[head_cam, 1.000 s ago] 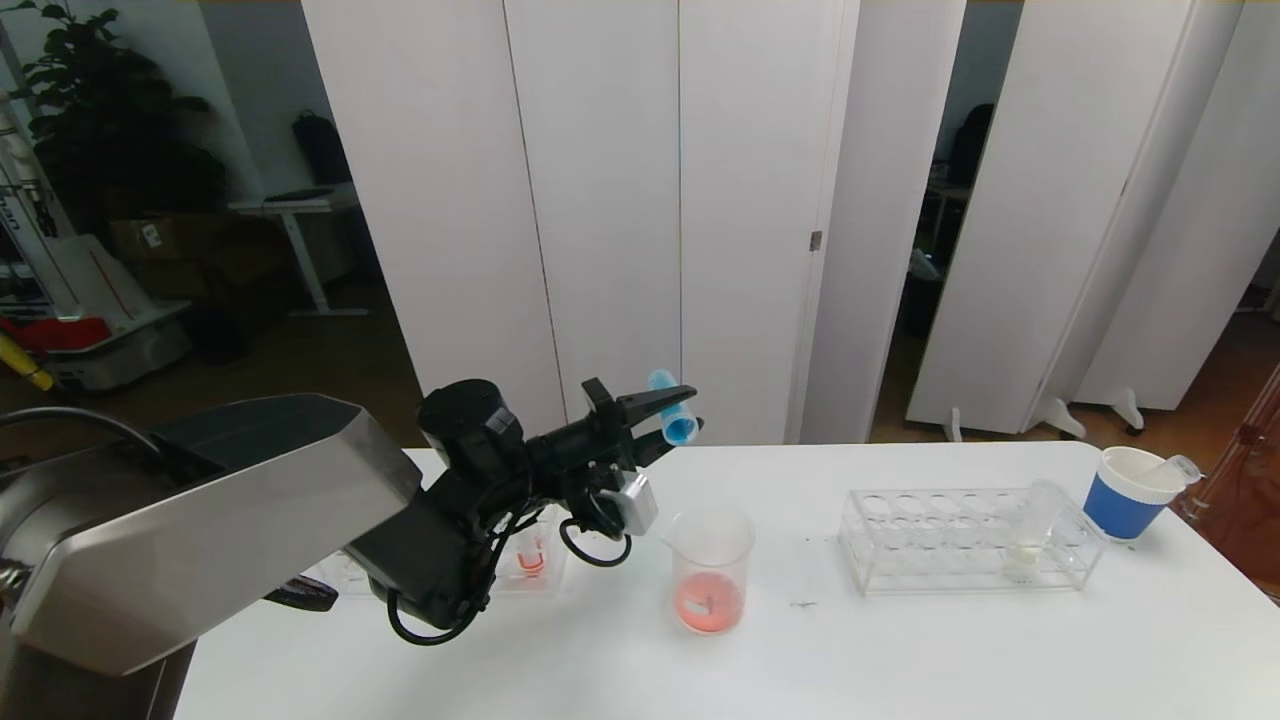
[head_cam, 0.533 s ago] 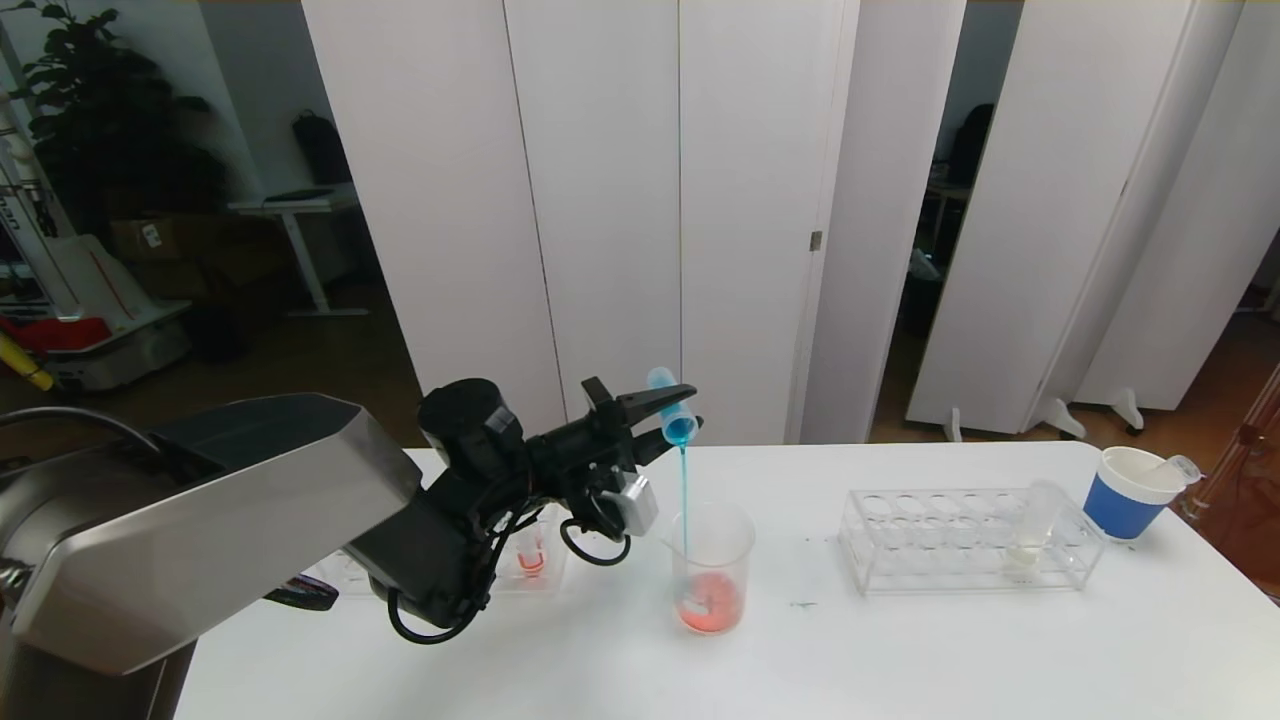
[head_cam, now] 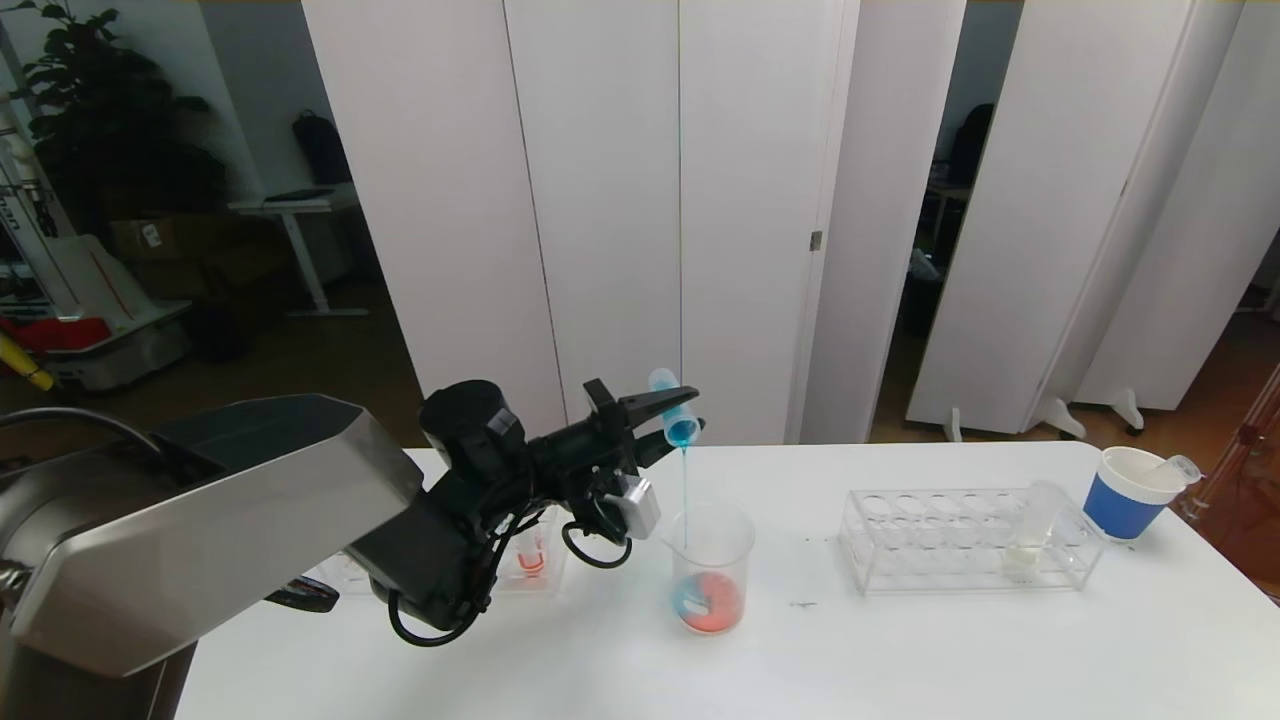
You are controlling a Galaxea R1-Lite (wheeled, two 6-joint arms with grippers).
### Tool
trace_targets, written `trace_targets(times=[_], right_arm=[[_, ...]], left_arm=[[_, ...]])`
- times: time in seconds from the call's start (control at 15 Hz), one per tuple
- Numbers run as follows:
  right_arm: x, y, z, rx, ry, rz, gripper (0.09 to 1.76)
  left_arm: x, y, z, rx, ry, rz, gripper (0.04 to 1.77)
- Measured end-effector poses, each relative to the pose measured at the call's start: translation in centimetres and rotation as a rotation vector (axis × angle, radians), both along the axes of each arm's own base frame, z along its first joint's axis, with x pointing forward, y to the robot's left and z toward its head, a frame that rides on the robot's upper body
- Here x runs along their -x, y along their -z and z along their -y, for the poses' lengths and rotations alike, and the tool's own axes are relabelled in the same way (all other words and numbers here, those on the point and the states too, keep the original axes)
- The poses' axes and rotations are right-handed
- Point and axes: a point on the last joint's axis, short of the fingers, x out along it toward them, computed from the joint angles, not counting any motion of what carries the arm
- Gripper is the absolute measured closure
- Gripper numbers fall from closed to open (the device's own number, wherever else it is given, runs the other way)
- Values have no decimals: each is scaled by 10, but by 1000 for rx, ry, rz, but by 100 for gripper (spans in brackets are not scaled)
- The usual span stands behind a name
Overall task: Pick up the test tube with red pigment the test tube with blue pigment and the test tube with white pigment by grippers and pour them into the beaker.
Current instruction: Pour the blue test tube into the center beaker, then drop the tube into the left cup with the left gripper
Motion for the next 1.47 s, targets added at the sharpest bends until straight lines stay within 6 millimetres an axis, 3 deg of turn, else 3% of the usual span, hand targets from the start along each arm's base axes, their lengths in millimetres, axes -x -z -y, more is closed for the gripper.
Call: trace_targets(times=[1.47], right_arm=[[0, 0, 0, 0, 0, 0, 10]], left_arm=[[5, -17, 15, 22, 12, 68, 124]])
